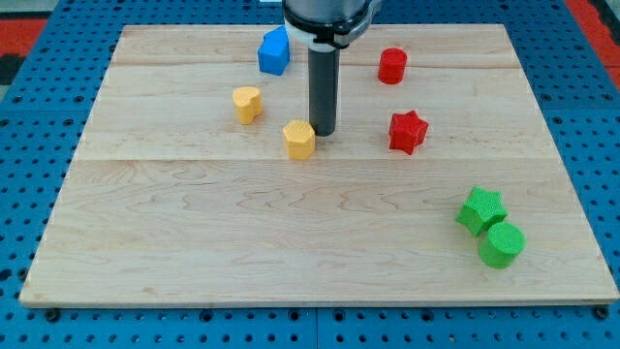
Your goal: Move the red star towards the bottom center
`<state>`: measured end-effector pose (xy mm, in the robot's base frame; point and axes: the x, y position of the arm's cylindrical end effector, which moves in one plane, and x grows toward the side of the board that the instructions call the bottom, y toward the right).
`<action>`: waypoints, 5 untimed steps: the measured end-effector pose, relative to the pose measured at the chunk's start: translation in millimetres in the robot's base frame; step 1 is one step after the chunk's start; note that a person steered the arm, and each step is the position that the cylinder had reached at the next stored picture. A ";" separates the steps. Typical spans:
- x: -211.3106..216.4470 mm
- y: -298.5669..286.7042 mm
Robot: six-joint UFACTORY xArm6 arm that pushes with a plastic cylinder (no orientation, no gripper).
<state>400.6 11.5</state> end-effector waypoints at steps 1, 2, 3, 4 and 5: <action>-43.5 25.6; -72.1 -15.2; -78.0 -69.8; -77.0 -107.4; -41.2 -82.2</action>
<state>359.5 -70.7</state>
